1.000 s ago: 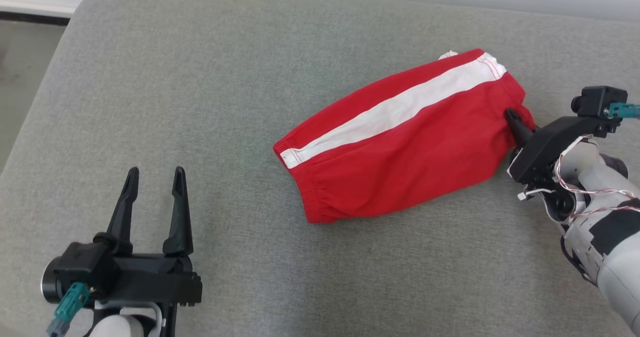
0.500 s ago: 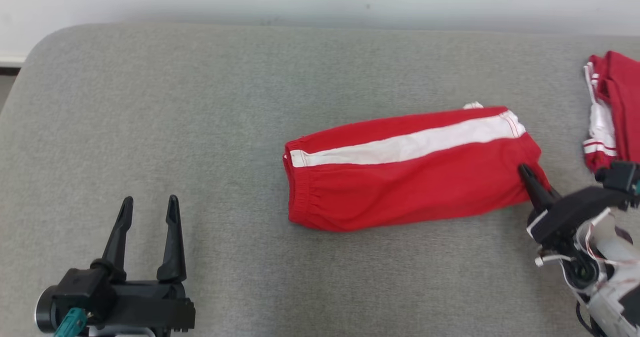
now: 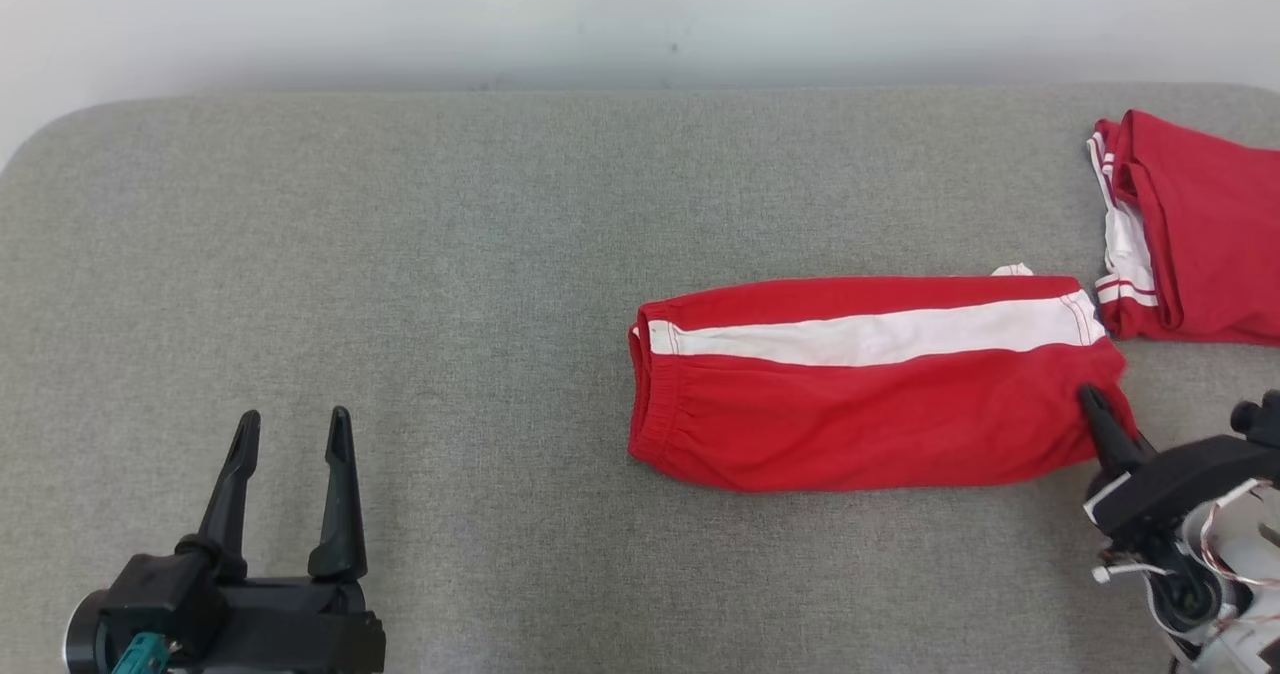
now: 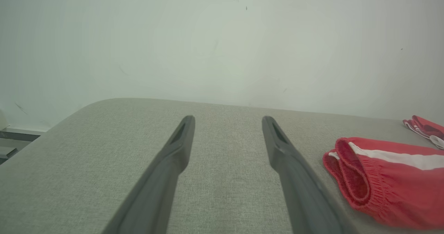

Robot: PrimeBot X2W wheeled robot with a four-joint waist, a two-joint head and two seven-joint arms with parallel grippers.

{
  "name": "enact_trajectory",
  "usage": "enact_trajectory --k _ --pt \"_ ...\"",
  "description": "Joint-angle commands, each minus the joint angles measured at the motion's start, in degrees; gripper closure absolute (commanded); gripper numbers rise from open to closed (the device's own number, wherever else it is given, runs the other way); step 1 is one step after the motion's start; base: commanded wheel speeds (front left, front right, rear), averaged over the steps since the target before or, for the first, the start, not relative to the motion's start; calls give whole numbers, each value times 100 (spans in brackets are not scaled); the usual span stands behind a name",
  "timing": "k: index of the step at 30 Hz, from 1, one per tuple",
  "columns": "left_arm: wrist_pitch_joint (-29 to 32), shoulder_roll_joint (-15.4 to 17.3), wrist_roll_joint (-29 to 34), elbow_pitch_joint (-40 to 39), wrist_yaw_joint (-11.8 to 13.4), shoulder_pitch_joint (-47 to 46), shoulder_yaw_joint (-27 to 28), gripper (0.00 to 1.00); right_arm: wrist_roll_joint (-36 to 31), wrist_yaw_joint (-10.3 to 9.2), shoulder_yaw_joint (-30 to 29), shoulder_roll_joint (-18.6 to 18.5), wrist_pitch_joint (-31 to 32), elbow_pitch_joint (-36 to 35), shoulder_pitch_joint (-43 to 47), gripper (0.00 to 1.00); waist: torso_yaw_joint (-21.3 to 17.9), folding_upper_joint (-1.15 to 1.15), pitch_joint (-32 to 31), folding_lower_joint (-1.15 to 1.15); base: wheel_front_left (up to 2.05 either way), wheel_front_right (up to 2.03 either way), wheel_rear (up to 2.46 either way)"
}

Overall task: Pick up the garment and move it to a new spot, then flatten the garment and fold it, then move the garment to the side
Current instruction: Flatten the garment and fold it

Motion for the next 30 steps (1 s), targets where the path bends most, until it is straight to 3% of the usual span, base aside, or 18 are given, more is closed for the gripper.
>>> enact_trajectory --k 1,16,30 --pt "-2 0 42 -6 22 83 12 0 40 -14 -28 40 -38 -40 -50 100 -6 0 -32 0 0 0 0" --pt "-2 -1 -4 -45 37 162 30 0 -441 -14 237 566 -172 -1379 -165 100 171 0 -201 0 0 0 0" --pt "-2 0 -134 -6 85 46 -81 0 -1269 -14 627 1270 -31 -1631 35 100 557 0 -146 0 0 0 0"
